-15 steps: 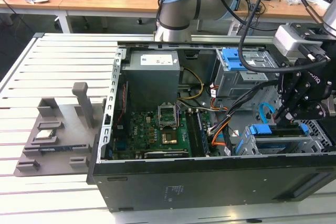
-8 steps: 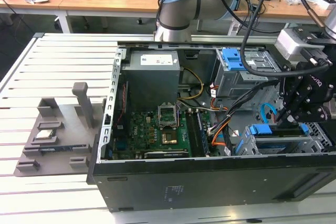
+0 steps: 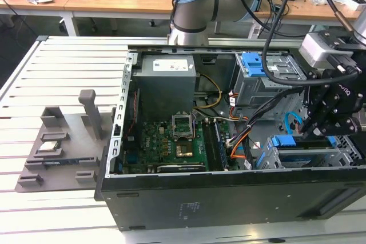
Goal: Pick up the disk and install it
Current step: 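Insert the second disk wire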
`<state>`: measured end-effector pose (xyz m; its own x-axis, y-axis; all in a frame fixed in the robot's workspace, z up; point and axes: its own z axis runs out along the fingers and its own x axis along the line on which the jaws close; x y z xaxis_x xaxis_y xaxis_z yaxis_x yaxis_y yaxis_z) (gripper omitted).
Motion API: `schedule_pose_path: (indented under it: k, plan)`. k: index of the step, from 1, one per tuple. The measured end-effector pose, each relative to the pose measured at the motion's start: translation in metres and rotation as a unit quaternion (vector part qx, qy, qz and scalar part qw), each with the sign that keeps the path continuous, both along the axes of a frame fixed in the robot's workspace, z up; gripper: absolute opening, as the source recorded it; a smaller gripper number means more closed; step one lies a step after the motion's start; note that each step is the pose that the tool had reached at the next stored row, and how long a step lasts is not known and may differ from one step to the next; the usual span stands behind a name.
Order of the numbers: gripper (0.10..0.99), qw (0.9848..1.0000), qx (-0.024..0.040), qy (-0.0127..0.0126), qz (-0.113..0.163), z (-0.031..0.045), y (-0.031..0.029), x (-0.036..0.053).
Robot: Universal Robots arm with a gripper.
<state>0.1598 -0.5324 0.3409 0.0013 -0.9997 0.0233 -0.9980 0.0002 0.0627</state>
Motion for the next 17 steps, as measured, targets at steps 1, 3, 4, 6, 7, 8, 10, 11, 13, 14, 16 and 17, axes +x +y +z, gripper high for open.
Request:
schedule_pose_path:
  k: [1, 3, 4, 6, 7, 8, 10, 11, 13, 14, 16, 17]
  plan:
    - [0.235, 1.0000, -0.0003, 0.0000, 0.000, 0.0008, 0.0000, 0.0000]
    - [0.235, 1.0000, -0.0002, 0.0000, 0.000, 0.0080, 0.0001, 0.0000]
    - [0.235, 1.0000, -0.0002, 0.0000, 0.000, 0.0128, 0.0004, 0.0000]
    - [0.235, 1.0000, -0.0001, 0.0000, 0.000, 0.0185, 0.0012, -0.0001]
    - [0.235, 1.0000, -0.0001, 0.0000, 0.000, 0.0209, 0.0018, -0.0001]
    - [0.216, 1.0000, -0.0001, 0.0000, 0.000, 0.0233, 0.0021, 0.0000]
    - [0.106, 1.0000, -0.0001, 0.0000, 0.000, 0.0302, 0.0024, 0.0000]
    - [0.106, 1.0000, -0.0001, 0.0000, 0.000, 0.0321, 0.0024, 0.0000]
    - [0.106, 1.0000, -0.0001, 0.0000, 0.000, 0.0348, 0.0024, 0.0000]
    - [0.106, 1.0000, 0.0000, 0.0000, 0.000, 0.0351, 0.0024, 0.0000]
    - [0.106, 1.0000, -0.0001, 0.0000, 0.000, 0.0370, 0.0024, 0.0000]
    - [0.106, 1.0000, -0.0002, 0.0000, 0.000, 0.0386, 0.0025, 0.0000]
